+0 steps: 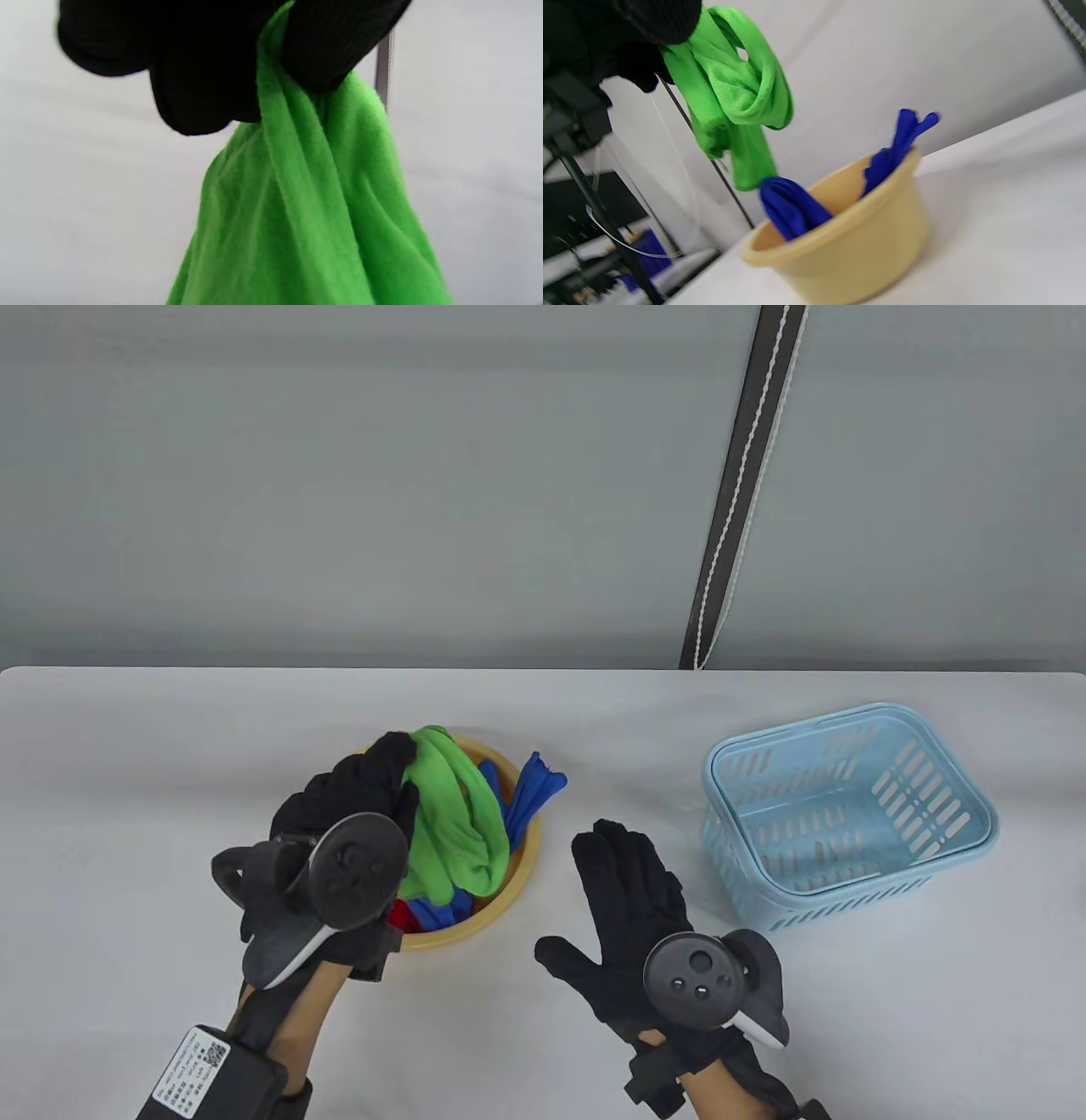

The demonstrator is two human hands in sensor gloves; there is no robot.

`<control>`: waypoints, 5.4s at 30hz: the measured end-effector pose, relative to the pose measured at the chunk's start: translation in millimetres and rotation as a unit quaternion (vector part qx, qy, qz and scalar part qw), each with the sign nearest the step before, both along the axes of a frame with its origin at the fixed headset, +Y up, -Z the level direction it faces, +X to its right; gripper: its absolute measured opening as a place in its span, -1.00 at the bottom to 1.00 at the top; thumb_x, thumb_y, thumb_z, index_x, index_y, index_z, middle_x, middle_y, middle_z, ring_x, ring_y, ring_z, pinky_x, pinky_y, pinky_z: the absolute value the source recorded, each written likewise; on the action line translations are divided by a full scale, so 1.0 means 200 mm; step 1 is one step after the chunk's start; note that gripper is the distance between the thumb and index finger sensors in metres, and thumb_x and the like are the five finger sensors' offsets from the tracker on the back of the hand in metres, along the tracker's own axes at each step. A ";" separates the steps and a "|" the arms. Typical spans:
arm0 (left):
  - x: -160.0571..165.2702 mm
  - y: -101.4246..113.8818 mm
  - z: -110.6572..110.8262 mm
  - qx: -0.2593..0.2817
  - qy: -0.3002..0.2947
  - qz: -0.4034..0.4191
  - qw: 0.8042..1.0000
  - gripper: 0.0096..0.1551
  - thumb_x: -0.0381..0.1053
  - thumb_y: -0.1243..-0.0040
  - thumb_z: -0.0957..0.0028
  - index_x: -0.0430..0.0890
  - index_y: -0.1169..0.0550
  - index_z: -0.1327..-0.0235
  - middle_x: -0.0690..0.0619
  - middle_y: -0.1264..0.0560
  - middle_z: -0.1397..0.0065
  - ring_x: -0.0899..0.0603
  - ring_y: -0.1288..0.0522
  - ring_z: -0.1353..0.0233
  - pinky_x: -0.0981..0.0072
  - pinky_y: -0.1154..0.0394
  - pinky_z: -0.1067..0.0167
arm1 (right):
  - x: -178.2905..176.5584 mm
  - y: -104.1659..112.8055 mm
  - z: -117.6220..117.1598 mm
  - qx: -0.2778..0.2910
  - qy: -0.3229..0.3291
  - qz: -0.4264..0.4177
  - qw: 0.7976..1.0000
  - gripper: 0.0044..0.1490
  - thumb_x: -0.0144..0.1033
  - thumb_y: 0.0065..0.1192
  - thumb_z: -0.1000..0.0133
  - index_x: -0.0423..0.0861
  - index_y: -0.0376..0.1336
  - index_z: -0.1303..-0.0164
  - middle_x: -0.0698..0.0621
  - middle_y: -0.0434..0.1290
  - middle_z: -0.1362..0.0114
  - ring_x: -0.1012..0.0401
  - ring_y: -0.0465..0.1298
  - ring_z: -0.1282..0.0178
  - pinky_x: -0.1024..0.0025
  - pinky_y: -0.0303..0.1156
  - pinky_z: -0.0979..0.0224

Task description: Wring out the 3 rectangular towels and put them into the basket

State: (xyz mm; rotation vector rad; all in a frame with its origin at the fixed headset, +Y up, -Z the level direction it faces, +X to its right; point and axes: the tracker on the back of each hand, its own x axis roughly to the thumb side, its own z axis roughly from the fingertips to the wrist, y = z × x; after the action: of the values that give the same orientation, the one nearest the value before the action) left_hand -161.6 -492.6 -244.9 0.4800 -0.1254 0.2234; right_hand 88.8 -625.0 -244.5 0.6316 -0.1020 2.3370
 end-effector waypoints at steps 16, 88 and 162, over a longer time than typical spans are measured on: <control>0.19 -0.27 0.11 -0.001 -0.067 0.002 0.998 -0.45 0.08 -0.38 -0.10 0.08 -0.51 -0.36 -0.03 -0.74 -0.14 -0.18 -0.77 -0.02 0.02 -0.69 0.06 | -0.05 -0.13 -0.21 -0.145 0.055 -0.188 0.970 -0.21 -0.14 0.56 -0.14 -0.17 0.25 -0.50 -0.07 0.56 -0.13 -0.05 0.65 -0.12 -0.31 0.43 -0.34; 0.18 -1.01 -0.18 -0.148 -0.307 0.714 0.612 -0.33 -0.06 -0.53 -0.06 -0.01 -0.47 -0.44 -0.19 -0.61 -0.17 -0.24 -0.64 -0.02 -0.03 -0.64 -0.05 | -0.05 -0.41 -0.19 -0.302 0.126 -0.146 0.934 -0.05 0.19 0.59 0.10 -0.16 0.37 -0.37 -0.03 0.52 0.00 0.10 0.58 0.15 -0.06 0.56 -0.11; 0.33 -0.92 0.00 -0.001 -0.164 -0.173 0.971 -0.57 0.19 -0.53 0.02 0.01 -0.65 0.00 0.11 -0.76 0.29 -0.11 -0.67 0.30 0.06 -0.66 0.30 | -0.04 -0.32 -0.12 -0.116 -0.018 0.113 0.987 -0.45 -0.14 0.58 -0.14 -0.01 0.39 -0.30 0.00 0.62 0.08 0.15 0.65 0.34 0.15 0.62 0.24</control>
State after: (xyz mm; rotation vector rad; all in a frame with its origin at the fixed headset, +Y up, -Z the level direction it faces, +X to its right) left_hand -95.0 -677.1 -245.2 0.4074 -0.5282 -0.0422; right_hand 81.7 -688.4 -268.1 0.5071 0.2359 2.5291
